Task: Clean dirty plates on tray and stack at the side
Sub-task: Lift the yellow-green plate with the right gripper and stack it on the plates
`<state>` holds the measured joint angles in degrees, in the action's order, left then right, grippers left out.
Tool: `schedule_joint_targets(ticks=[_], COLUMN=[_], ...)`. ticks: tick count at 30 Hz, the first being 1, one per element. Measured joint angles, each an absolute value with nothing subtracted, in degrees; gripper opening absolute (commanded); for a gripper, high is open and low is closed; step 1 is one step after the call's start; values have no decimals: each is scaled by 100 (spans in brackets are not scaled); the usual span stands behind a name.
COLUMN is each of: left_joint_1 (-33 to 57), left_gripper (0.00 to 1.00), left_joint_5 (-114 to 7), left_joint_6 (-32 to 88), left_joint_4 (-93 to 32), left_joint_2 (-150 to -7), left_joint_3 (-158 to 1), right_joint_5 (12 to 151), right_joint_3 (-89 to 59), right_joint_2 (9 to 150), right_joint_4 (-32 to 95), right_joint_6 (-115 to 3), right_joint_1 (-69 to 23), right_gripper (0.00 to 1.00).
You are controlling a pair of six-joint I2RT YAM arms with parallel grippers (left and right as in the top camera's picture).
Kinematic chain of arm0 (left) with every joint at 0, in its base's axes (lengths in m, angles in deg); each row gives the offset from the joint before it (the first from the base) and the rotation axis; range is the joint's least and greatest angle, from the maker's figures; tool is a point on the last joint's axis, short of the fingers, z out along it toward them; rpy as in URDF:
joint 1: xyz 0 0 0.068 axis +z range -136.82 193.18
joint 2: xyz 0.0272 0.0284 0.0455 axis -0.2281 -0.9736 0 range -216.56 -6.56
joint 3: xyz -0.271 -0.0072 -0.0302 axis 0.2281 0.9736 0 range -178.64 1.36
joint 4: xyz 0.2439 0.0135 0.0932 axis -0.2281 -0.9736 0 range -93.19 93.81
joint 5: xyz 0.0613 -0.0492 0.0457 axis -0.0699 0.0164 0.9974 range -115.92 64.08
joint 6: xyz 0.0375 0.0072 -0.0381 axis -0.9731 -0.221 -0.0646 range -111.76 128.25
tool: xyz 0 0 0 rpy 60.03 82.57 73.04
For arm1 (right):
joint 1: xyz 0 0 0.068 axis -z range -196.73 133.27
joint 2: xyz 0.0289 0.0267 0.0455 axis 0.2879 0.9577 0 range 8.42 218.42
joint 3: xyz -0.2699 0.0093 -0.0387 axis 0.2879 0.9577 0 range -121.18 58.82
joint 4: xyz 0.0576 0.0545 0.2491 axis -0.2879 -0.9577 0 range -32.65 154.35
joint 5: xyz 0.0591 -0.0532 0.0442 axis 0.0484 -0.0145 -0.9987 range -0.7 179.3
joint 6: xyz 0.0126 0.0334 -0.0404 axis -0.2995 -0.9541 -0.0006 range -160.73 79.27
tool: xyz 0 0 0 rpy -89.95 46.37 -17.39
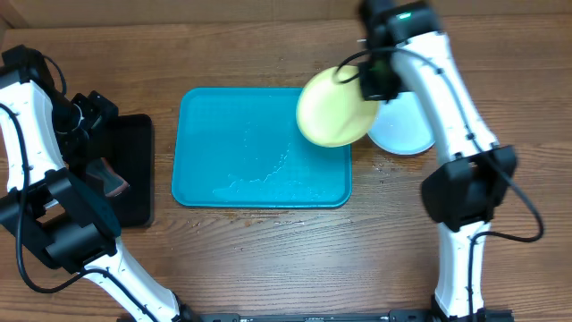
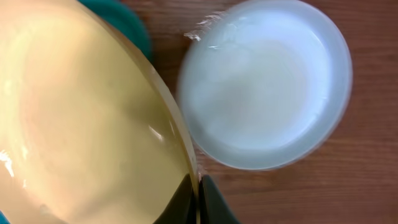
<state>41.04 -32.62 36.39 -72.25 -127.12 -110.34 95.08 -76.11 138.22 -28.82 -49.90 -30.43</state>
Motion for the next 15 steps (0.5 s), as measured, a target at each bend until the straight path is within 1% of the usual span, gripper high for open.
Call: schedule_joint_targets(ticks=[5,9,12,15], left_joint_1=[4104,4104,4104,4104], left_gripper=[100,100,100,100], left_joint_5=[-3262,-3262,-3262,-3262], left_joint_6=[3639,3639,3639,3639], left_joint_4=[-7227,-7225,-7225,-7227], left_joint_2=[-12712,-12712,-12712,-12712], left_joint_3=[-11034,-11034,-11034,-11034], right_joint_5=[9351,9246,9063,8768], right_joint_3=[-7609,-7456,-7111,-6726], right_joint_2=[13822,13820,13817,13817], right_joint_4=[-3269,-3212,-3028,-2707], right_joint_6=[-4997,-4995,-4999,-5001], right_joint_1=[-1965,-1198,-809,-625], right_gripper=[4,4,4,4])
